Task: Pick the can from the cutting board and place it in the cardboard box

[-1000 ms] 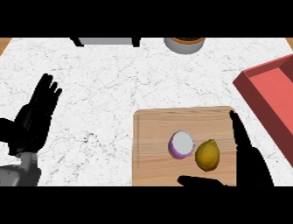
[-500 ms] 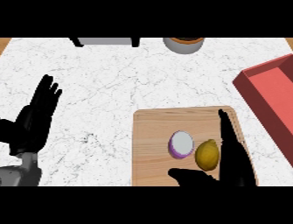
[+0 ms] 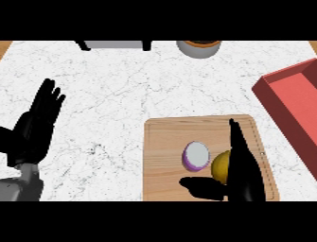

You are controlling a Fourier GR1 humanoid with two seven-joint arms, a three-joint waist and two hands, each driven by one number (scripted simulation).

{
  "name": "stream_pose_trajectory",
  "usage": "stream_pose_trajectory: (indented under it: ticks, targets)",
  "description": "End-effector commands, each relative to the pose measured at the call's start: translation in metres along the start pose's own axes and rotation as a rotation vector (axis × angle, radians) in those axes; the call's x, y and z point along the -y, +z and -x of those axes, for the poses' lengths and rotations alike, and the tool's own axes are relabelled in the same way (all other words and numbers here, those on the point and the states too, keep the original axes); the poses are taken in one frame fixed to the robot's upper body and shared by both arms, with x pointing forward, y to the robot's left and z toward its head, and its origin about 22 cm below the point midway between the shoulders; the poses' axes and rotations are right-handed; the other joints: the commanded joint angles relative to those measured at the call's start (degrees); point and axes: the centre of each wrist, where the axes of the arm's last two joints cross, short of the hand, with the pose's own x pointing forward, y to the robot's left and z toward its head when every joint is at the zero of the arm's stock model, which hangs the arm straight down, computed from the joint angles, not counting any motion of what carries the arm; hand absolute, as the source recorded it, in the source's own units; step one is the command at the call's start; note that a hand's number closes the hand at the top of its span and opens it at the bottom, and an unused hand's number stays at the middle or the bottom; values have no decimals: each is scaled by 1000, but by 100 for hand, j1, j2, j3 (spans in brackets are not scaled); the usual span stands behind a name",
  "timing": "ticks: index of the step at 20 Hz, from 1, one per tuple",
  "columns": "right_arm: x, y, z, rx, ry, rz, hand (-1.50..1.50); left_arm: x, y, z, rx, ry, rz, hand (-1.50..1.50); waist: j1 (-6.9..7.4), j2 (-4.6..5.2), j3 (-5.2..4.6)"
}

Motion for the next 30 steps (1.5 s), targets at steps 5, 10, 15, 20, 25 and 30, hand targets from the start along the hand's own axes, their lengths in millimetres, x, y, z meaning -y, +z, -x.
stream_pose_trajectory:
  ticks: [5, 10, 15, 20, 25, 30]
  targets:
    - [-12, -10, -17, -116, -8, 1, -150, -2, -4, -2, -1, 2, -4, 0, 5, 4, 0]
    - [-12, -17, -11, -109, -11, -21, -150, 9, 11, -6, -11, 11, -13, 0, 15, 1, 2]
    - [-33, -6, -4, -126, 7, -49, -150, 0, 13, 9, 11, 9, -8, 0, 9, -2, 0]
    - [-19, -21, 2, -137, -3, -44, -150, 0, 22, -11, -3, 4, 2, 0, 11, -6, 2]
    - [-25, -24, 14, -145, 2, -49, -150, 0, 4, -7, -11, -8, -22, 0, -14, -2, 2]
    - [-49, -21, 12, -121, 26, -48, -150, 20, -4, 5, -23, -2, -2, 0, -22, 5, 1]
